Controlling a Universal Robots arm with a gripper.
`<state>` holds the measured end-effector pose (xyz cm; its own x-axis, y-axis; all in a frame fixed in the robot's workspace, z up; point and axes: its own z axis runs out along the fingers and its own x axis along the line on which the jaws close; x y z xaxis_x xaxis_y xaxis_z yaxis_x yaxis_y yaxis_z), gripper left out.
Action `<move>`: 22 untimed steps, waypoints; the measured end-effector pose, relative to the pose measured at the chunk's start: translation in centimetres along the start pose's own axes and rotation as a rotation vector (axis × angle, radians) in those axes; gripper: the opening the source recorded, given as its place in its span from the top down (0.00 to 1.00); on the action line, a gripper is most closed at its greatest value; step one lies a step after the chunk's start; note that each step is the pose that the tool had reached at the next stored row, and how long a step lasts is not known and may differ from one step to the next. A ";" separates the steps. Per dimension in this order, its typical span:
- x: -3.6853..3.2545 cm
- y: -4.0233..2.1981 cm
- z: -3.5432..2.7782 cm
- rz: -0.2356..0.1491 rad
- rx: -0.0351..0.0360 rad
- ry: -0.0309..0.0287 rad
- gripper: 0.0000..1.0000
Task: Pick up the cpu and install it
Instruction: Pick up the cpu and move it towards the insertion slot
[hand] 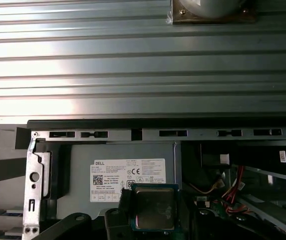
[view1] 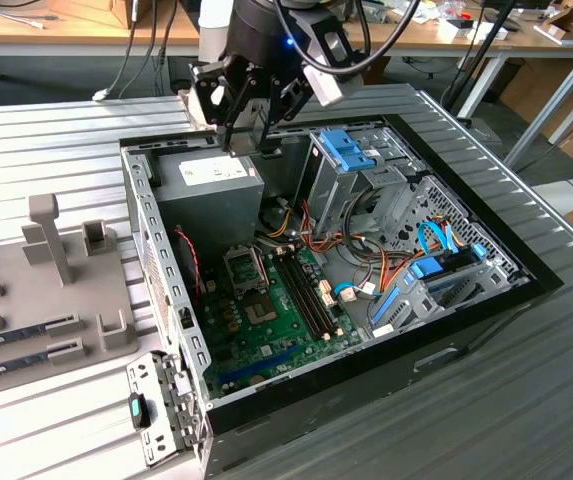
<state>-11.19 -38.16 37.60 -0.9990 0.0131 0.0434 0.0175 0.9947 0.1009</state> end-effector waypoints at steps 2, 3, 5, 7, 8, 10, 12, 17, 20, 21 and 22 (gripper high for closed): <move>-0.15 0.00 0.01 0.000 0.0000 0.0000 0.53; -0.22 0.00 0.02 0.000 0.0000 0.0000 0.53; -0.34 0.00 0.02 0.000 0.0000 0.0000 0.53; -0.47 -0.01 0.03 0.000 0.0000 0.0000 0.53; -0.53 -0.01 0.04 0.000 0.0000 0.0000 0.53; -0.66 -0.01 0.05 0.000 0.0000 0.0000 0.53; -0.79 -0.01 0.06 0.000 0.0000 0.0000 0.53; -1.24 -0.02 0.10 0.000 0.0000 0.0000 0.53; -1.53 -0.02 0.12 0.000 0.0000 0.0000 0.53; -1.60 -0.02 0.12 0.000 0.0000 0.0000 0.53; -1.66 -0.02 0.12 0.000 0.0001 0.0001 0.53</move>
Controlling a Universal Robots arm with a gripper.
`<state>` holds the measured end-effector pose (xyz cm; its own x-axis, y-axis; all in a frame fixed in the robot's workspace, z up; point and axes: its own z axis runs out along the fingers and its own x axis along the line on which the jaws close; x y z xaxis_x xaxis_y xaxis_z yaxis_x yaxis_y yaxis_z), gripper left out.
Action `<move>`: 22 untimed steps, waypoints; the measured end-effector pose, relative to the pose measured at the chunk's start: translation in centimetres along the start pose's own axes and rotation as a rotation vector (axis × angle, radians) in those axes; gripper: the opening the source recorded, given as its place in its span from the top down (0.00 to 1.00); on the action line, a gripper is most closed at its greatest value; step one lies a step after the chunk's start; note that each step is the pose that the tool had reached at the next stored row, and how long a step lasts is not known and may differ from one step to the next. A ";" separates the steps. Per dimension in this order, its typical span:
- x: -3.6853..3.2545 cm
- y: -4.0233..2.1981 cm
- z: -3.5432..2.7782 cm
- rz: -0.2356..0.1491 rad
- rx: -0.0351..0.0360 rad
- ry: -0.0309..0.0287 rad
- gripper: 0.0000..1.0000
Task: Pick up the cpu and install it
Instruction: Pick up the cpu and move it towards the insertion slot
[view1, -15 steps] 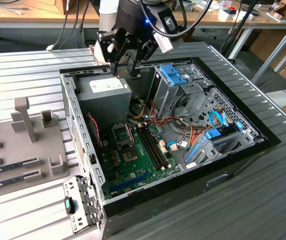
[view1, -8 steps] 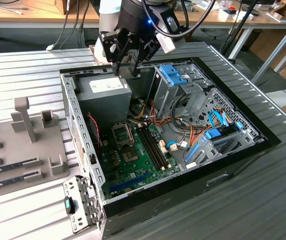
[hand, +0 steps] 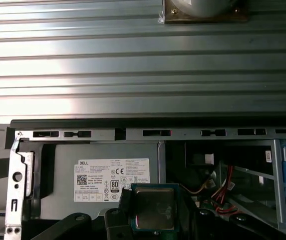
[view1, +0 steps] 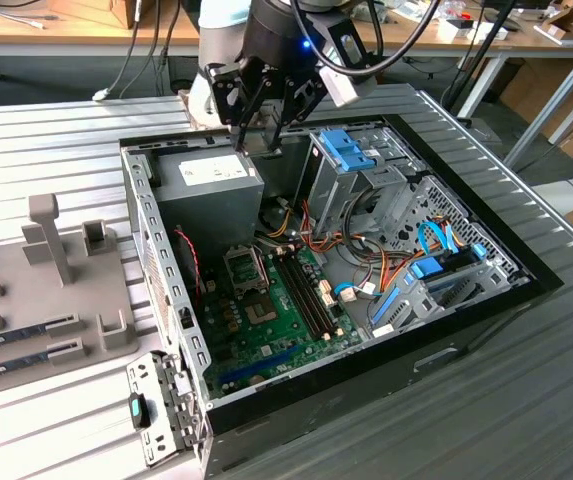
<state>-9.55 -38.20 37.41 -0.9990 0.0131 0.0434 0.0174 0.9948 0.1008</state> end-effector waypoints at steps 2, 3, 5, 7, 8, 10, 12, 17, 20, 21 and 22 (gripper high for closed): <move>-0.22 0.00 0.02 0.000 -0.0001 -0.0001 0.53; -0.31 -0.01 0.03 0.000 -0.0001 -0.0001 0.53; -0.47 -0.01 0.04 0.000 0.0000 0.0000 0.53; -0.59 -0.01 0.05 0.000 -0.0001 -0.0001 0.53; -0.64 -0.01 0.06 0.000 -0.0001 -0.0001 0.53; -0.75 -0.02 0.06 0.000 -0.0001 -0.0001 0.53; -0.86 -0.02 0.07 0.000 -0.0001 -0.0001 0.53; -1.36 -0.04 0.12 0.000 -0.0001 -0.0001 0.53; -1.55 -0.04 0.14 0.000 -0.0001 -0.0001 0.53; -1.61 -0.05 0.14 0.000 0.0000 0.0000 0.53; -1.66 -0.05 0.15 0.000 0.0000 0.0000 0.53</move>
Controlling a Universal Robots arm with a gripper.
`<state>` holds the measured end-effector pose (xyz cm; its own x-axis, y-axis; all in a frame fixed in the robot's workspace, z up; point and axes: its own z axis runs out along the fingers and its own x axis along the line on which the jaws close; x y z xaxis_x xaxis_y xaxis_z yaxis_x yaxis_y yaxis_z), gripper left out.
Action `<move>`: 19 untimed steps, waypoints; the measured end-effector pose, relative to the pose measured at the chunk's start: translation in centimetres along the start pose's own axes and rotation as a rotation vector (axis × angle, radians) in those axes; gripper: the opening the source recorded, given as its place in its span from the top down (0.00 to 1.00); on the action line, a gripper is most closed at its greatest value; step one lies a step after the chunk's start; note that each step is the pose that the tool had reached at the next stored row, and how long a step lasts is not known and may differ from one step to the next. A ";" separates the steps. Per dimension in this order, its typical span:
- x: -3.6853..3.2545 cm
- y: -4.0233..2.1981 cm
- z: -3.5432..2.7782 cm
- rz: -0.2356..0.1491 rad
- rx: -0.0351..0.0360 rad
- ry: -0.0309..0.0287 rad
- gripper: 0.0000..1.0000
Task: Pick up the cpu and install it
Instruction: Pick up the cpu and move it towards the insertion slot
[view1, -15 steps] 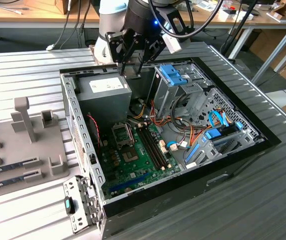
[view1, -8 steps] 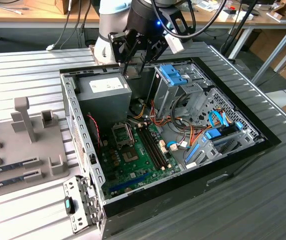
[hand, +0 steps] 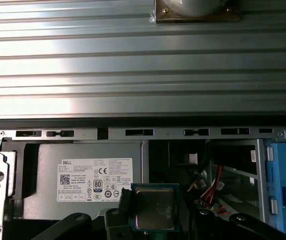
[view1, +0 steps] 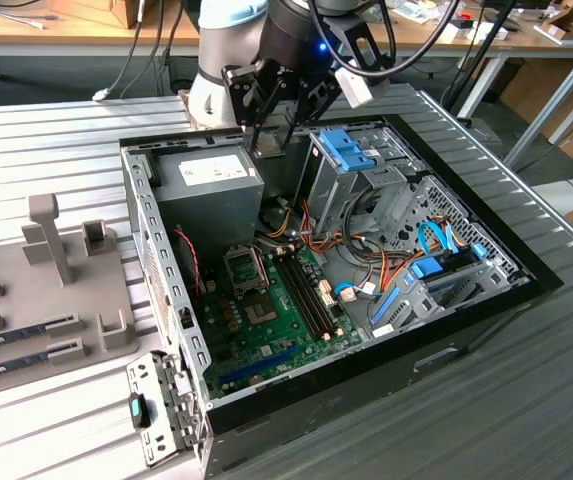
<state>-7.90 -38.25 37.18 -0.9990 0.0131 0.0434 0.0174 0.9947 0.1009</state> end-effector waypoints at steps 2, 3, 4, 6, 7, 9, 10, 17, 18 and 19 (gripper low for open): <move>-0.15 0.00 0.01 0.000 0.0000 0.0000 0.53; -0.24 -0.01 0.02 0.000 0.0000 0.0000 0.53; -0.29 -0.01 0.03 0.000 0.0000 0.0000 0.53; -0.41 -0.01 0.04 0.000 -0.0001 0.0000 0.53; -0.46 -0.01 0.04 0.000 0.0000 0.0000 0.53; -0.56 -0.02 0.05 0.000 0.0000 0.0000 0.53; -0.66 -0.02 0.06 0.000 0.0000 0.0000 0.53; -1.27 -0.04 0.12 0.000 -0.0001 0.0000 0.53; -1.32 -0.05 0.13 0.000 -0.0001 0.0000 0.53; -1.44 -0.05 0.14 0.000 0.0000 0.0000 0.53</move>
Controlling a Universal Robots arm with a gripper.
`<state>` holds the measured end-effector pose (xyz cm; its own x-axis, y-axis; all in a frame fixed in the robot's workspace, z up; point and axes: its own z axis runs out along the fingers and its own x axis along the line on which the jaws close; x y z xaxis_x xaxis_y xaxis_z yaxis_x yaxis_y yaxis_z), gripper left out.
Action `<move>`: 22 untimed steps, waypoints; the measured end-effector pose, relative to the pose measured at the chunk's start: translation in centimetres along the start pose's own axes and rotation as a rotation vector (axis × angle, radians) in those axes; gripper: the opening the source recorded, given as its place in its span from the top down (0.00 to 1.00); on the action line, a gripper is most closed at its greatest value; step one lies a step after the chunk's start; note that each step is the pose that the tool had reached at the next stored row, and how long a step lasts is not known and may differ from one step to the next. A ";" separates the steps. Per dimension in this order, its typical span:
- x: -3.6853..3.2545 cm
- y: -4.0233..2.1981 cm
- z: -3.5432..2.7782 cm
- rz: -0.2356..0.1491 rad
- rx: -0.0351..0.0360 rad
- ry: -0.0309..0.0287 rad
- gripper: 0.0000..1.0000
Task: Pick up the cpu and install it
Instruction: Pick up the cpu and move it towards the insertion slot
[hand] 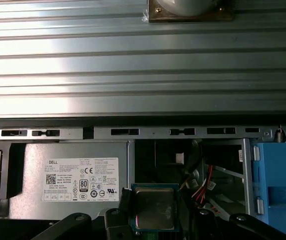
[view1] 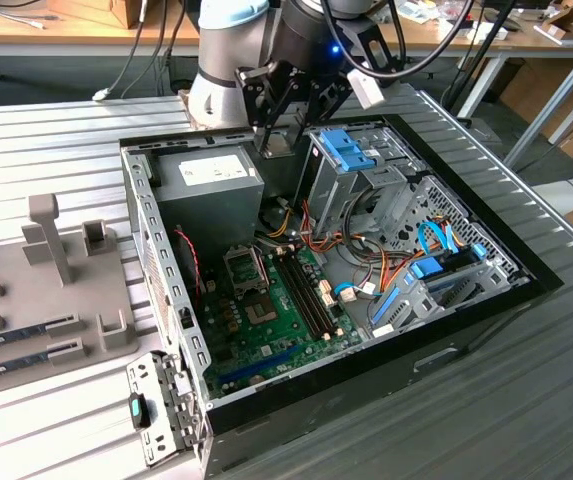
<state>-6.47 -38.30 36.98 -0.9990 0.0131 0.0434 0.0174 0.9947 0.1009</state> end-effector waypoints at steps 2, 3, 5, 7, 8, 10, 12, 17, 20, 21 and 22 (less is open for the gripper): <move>-0.21 -0.01 0.03 0.000 0.0000 0.0000 0.53; -0.25 -0.01 0.03 0.000 0.0002 0.0001 0.53; -0.27 -0.18 0.06 0.000 0.0003 0.0000 0.53; -0.27 -0.35 0.05 0.000 0.0004 0.0001 0.53; -0.27 -0.42 0.05 0.000 0.0003 0.0000 0.53; -0.27 -0.59 0.04 0.000 0.0004 0.0000 0.53; -0.28 -0.74 0.04 0.000 0.0005 0.0000 0.53; -0.28 -1.16 0.05 0.000 0.0008 0.0000 0.53; -0.29 -1.34 0.06 0.000 0.0010 0.0000 0.53; -0.29 -1.37 0.06 0.000 0.0010 0.0000 0.53; -0.29 -1.41 0.06 0.000 0.0011 0.0000 0.53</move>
<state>-6.21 -39.71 36.76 -0.9990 0.0132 0.0433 0.0175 0.9949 0.0998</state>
